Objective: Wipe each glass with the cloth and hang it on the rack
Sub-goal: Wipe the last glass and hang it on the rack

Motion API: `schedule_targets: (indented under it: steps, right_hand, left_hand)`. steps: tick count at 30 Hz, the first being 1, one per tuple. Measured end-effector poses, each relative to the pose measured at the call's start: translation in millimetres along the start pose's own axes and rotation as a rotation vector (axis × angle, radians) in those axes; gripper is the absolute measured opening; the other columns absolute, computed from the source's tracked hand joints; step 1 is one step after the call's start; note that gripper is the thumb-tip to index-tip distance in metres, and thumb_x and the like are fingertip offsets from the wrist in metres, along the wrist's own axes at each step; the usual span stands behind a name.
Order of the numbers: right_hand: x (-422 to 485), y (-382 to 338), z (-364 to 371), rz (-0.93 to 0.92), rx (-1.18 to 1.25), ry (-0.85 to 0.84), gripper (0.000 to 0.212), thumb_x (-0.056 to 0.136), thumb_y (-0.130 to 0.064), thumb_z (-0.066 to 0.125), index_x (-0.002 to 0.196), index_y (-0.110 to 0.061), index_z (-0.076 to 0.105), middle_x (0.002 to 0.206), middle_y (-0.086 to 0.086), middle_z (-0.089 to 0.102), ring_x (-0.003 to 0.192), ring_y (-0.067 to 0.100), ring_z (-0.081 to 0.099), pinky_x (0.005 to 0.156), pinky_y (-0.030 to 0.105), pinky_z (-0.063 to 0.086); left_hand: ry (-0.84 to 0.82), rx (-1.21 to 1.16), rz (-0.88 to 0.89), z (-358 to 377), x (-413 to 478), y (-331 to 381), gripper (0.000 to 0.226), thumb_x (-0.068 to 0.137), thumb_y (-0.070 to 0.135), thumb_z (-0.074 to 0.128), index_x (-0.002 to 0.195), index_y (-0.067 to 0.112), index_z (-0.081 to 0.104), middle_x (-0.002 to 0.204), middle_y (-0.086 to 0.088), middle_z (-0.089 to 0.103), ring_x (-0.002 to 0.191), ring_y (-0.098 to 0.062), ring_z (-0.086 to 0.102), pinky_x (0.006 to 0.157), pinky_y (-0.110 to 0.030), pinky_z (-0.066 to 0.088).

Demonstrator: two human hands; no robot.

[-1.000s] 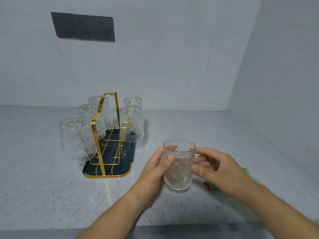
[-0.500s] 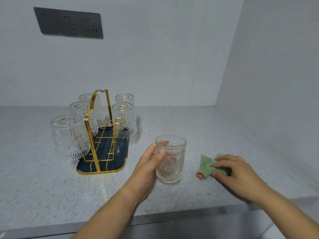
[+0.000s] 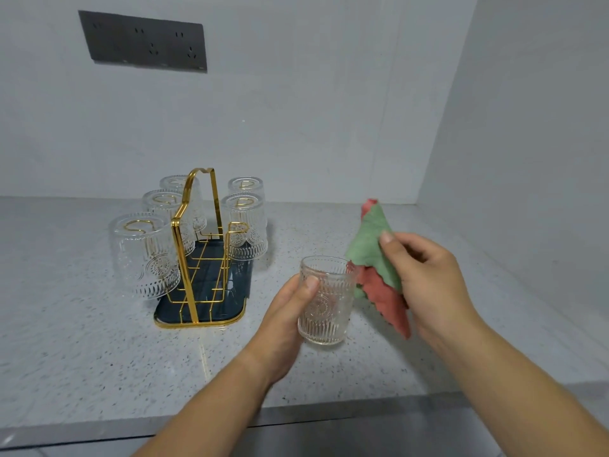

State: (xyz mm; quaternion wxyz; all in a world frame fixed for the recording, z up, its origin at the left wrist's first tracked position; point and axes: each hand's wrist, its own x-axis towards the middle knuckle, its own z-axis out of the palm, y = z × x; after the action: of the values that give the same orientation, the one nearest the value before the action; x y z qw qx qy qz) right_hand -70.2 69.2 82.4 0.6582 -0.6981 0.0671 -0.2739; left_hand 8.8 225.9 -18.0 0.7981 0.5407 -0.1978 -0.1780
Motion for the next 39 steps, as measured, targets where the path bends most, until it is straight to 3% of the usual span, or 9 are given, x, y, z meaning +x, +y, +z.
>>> schedule_targets:
  steps: [4,6,8,12,16,23,28,33,39]
  right_hand:
    - [-22,29,34,0.032,-0.032,-0.209,0.028,0.102,-0.040,0.051,0.120,-0.035,0.072,0.123,0.002,0.073,0.108,0.013,0.069,0.085,0.025,0.060]
    - [-31,50,47,0.018,-0.054,-0.347,0.048,0.099,-0.063,0.036,0.147,-0.059,0.036,0.166,-0.022,0.025,0.150,0.007,0.034,0.116,0.040,0.043]
    - [-35,63,55,-0.094,-0.200,-0.382,0.054,0.095,-0.074,0.023,0.145,-0.071,0.001,0.163,-0.038,-0.007,0.154,-0.008,0.001,0.129,0.044,0.018]
    - [-55,78,56,-0.193,-0.437,-0.407,0.063,0.097,-0.070,0.014,0.145,-0.055,-0.024,0.159,-0.034,-0.030,0.148,-0.012,-0.024,0.126,0.030,-0.002]
    - [-66,89,46,-0.294,-0.501,-0.409,0.080,0.094,-0.077,0.015,0.155,-0.038,-0.017,0.164,-0.024,-0.030,0.152,-0.003,-0.023,0.123,0.022,-0.003]
    - [-6,49,66,-0.032,-0.194,-0.312,0.058,0.091,-0.081,0.025,0.147,-0.069,0.013,0.164,-0.036,0.007,0.154,-0.006,0.010,0.128,0.048,0.018]
    - [-48,74,64,-0.285,-0.509,-0.434,0.064,0.098,-0.061,0.021,0.154,-0.049,-0.008,0.161,-0.034,-0.026,0.152,-0.003,-0.021,0.129,0.049,0.004]
    - [-69,98,56,-0.567,-0.726,-0.434,0.065,0.107,-0.055,0.018,0.162,-0.028,-0.004,0.172,-0.006,-0.014,0.157,0.029,-0.018,0.123,0.052,0.007]
    - [-30,67,59,-0.308,-0.594,-0.407,0.057,0.107,-0.055,0.017,0.159,-0.040,0.000,0.163,-0.033,-0.022,0.152,-0.005,-0.021,0.123,0.027,-0.004]
  left_hand:
    - [0.050,-0.076,0.000,3,2,0,0.085,0.086,0.069,0.069,0.146,0.011,0.055,0.144,-0.023,0.061,0.135,-0.042,0.058,0.114,-0.065,0.043]
    - [0.075,-0.105,-0.005,2,3,-1,0.071,0.096,0.060,0.057,0.149,0.014,0.053,0.146,-0.019,0.061,0.136,-0.039,0.059,0.113,-0.059,0.046]
    - [0.093,-0.124,-0.004,0,2,0,0.064,0.098,0.054,0.051,0.147,0.013,0.056,0.144,-0.017,0.064,0.135,-0.037,0.061,0.115,-0.056,0.046]
    - [0.118,-0.172,-0.013,-2,1,4,0.067,0.097,0.054,0.049,0.144,0.008,0.060,0.140,-0.017,0.067,0.134,-0.031,0.062,0.118,-0.049,0.043]
    - [0.111,-0.181,-0.064,-2,2,1,0.070,0.098,0.062,0.051,0.144,0.009,0.060,0.141,-0.017,0.067,0.134,-0.031,0.062,0.121,-0.051,0.039]
    - [0.093,-0.233,-0.060,3,2,2,0.052,0.109,0.044,0.032,0.143,0.017,0.061,0.139,-0.008,0.070,0.131,-0.023,0.065,0.107,-0.044,0.052]
    - [0.124,-0.363,-0.080,-2,2,6,0.060,0.111,0.046,0.028,0.123,0.016,0.078,0.127,-0.009,0.076,0.121,-0.021,0.072,0.105,-0.040,0.049]
    - [0.117,-0.417,-0.134,-3,5,8,0.059,0.105,0.055,0.038,0.106,0.012,0.079,0.104,-0.015,0.079,0.092,-0.022,0.079,0.084,-0.036,0.061]
    - [0.127,-0.381,-0.132,-1,4,5,0.053,0.110,0.045,0.030,0.129,0.018,0.073,0.135,-0.012,0.072,0.128,-0.024,0.067,0.115,-0.046,0.045]
